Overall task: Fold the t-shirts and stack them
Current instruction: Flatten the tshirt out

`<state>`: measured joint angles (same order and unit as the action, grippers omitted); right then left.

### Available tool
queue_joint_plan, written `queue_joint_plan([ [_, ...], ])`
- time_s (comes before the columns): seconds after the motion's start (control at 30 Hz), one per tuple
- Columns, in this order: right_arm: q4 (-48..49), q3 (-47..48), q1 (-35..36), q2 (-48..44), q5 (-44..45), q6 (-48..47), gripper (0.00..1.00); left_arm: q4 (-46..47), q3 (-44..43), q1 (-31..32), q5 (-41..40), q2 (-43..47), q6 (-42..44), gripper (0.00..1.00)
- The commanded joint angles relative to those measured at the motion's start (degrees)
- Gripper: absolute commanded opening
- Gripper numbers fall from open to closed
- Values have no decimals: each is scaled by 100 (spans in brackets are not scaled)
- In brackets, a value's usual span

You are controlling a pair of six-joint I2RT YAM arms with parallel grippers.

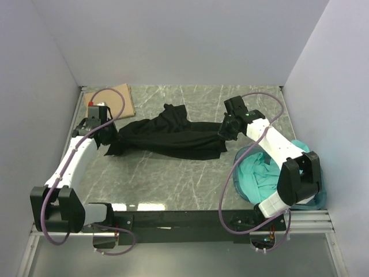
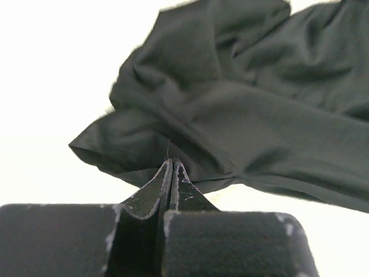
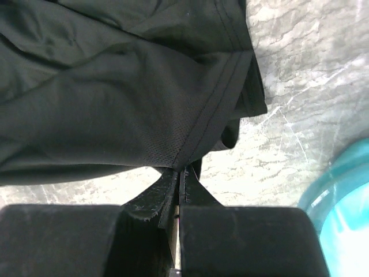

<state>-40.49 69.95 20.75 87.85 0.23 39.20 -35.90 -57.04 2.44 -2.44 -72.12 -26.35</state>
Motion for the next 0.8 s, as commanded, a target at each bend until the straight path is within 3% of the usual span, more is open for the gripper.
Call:
queue_joint_plan([
  [0.0, -205, 571, 34, -383, 249, 44, 0, -382, -431, -59, -283, 286, 174, 1],
  [0.4, -495, 1152, 25, -989, 961, 61, 0, -787, -748, -191, -266, 690, 314, 1],
  [0.47, -425, 1021, 25, -1112, 1014, 79, 0, -621, -660, -200, 40, 795, 472, 1],
  [0.5, -399, 968, 25, -1130, 1023, 79, 0, -533, -599, -191, 189, 822, 551, 7],
  [0.53, -398, 872, 34, -1130, 1032, 79, 0, -436, -450, -200, 713, 813, 621, 9],
  [0.77, -478, 126, 34, -1077, 1058, 211, 0, -373, 176, -182, 2156, 848, 754, 21],
])
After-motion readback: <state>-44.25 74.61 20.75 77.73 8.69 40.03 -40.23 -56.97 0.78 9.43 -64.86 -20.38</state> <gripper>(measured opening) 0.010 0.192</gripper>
